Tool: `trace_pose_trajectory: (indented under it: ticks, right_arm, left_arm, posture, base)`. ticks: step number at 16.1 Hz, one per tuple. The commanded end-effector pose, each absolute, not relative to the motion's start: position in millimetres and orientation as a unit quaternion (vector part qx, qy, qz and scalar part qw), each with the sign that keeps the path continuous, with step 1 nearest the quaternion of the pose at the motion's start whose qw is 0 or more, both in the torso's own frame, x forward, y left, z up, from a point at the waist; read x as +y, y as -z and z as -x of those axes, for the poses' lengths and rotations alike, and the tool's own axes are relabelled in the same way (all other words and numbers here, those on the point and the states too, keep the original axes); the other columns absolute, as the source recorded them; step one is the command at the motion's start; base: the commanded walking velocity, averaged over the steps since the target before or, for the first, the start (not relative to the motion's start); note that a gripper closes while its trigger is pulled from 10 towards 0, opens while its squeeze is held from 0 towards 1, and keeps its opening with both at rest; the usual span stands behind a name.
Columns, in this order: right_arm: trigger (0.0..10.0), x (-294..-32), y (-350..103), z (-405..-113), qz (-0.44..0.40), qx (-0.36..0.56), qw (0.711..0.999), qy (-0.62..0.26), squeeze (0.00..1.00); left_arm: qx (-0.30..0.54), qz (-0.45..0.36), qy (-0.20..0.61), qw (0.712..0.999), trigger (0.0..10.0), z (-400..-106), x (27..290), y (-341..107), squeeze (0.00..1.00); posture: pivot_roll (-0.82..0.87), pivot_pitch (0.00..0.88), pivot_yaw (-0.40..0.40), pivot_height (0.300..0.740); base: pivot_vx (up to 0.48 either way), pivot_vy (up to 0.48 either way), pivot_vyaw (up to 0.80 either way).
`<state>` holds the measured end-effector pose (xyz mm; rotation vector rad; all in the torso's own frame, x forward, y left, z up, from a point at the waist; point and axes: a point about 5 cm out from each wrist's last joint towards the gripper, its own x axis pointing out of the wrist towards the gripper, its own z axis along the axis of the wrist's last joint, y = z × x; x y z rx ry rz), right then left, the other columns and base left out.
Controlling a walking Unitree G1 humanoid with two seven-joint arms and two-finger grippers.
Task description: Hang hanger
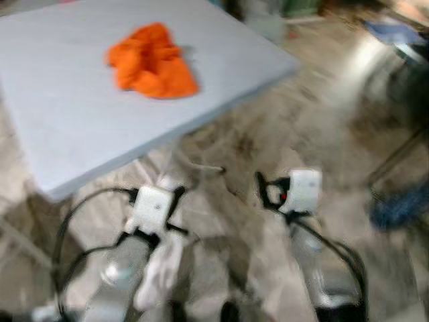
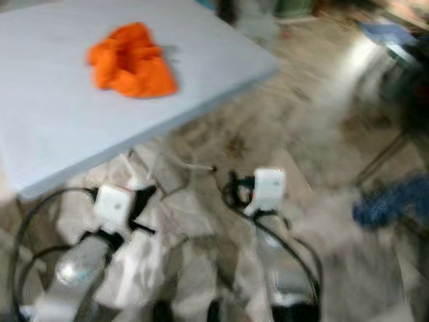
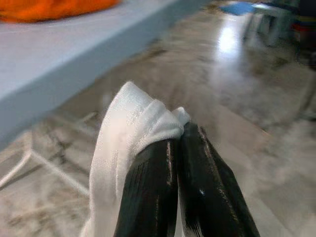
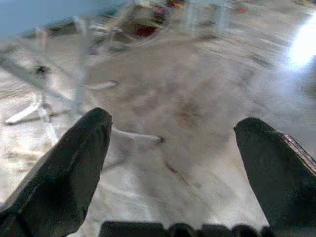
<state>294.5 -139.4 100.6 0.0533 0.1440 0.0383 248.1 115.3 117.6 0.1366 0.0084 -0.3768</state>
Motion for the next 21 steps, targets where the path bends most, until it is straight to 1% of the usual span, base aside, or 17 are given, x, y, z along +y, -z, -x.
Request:
trace_pose_trajectory:
  ticks: [1, 8, 13, 21]
  right_arm:
    - [10.0, -141.7, -101.6, -294.4, -0.026, 0.07, 0.997, -0.013, 0.0]
    - [10.0, -143.0, -100.2, -293.8, -0.029, 0.072, 0.997, -0.009, 0.0]
    - [10.0, -142.8, -99.7, -293.1, -0.028, 0.074, 0.997, -0.009, 0.0]
    - [10.0, -142.8, -99.6, -292.9, -0.028, 0.074, 0.997, -0.008, 0.0]
  left_arm:
    - [-0.009, -0.063, 0.195, 0.979, 10.0, -245.9, 112.0, -121.4, 0.0]
    - [0.001, -0.053, 0.203, 0.978, 10.0, -246.0, 109.6, -119.9, 0.0]
    - [0.005, -0.05, 0.204, 0.978, 10.0, -245.4, 109.2, -119.3, 0.0]
    - [0.009, -0.052, 0.205, 0.977, 10.0, -246.1, 109.7, -119.4, 0.0]
  posture:
    - [-0.01, 0.192, -0.052, 0.74]
    - [-0.01, 0.197, -0.055, 0.74]
    - [-0.01, 0.2, -0.056, 0.74]
    - [-0.01, 0.205, -0.055, 0.74]
  base:
    - [0.0, 0.0, -0.56]
    - [0.0, 0.0, 0.0]
    - [0.0, 0.0, -0.66]
    - [-0.285, 0.0, -0.66]
